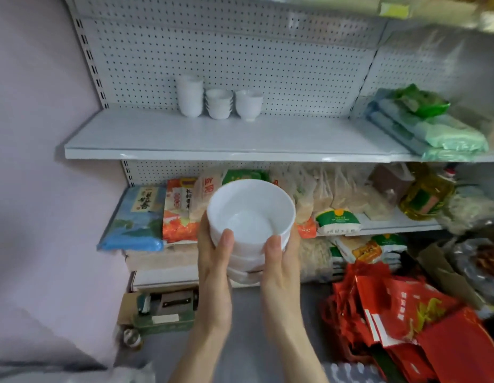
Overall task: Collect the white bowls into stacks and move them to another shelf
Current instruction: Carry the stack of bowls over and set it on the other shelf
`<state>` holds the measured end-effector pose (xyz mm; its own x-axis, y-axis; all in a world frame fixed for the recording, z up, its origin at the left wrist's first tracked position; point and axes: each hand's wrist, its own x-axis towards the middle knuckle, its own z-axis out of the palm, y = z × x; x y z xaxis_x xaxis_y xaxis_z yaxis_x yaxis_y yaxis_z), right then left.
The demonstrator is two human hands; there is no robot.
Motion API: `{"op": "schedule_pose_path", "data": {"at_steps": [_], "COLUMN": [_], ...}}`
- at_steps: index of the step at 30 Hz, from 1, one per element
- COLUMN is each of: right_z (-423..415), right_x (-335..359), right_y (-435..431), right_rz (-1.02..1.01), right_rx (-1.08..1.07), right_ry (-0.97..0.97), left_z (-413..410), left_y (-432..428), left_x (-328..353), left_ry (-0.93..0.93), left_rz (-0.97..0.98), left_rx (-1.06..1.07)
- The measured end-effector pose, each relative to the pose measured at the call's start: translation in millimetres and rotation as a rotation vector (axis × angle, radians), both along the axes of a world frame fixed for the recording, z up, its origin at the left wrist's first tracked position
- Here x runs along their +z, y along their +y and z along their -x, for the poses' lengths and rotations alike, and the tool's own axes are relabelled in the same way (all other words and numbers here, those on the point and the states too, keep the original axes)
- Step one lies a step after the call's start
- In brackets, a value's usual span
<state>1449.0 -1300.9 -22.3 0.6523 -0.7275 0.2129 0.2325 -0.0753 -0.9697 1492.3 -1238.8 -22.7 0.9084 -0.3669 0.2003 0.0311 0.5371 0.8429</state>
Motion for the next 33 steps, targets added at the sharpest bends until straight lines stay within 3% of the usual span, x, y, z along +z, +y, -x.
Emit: {"op": "schedule_pose_path", "data": {"at_steps": [9,20,33], "right_z": [-148,-315,-393], "right_x": [-13,-7,-46], "right_y": [-118,-318,-408], "right_rz": [-0.082,-0.036,-0.068], "right_rx": [0.029,0.078,0.037], "right_ry": [-0.017,0.040,0.082], "left_z": [-146,-312,-394], "left_y": [-117,-310,-402], "left_x": [-8,4,-36], "left_ry": [0.026,0.013,0.059], "left_rz": [-0.044,-0.109,-0.188], "left_rx": [0.013,0.052,0.011]}}
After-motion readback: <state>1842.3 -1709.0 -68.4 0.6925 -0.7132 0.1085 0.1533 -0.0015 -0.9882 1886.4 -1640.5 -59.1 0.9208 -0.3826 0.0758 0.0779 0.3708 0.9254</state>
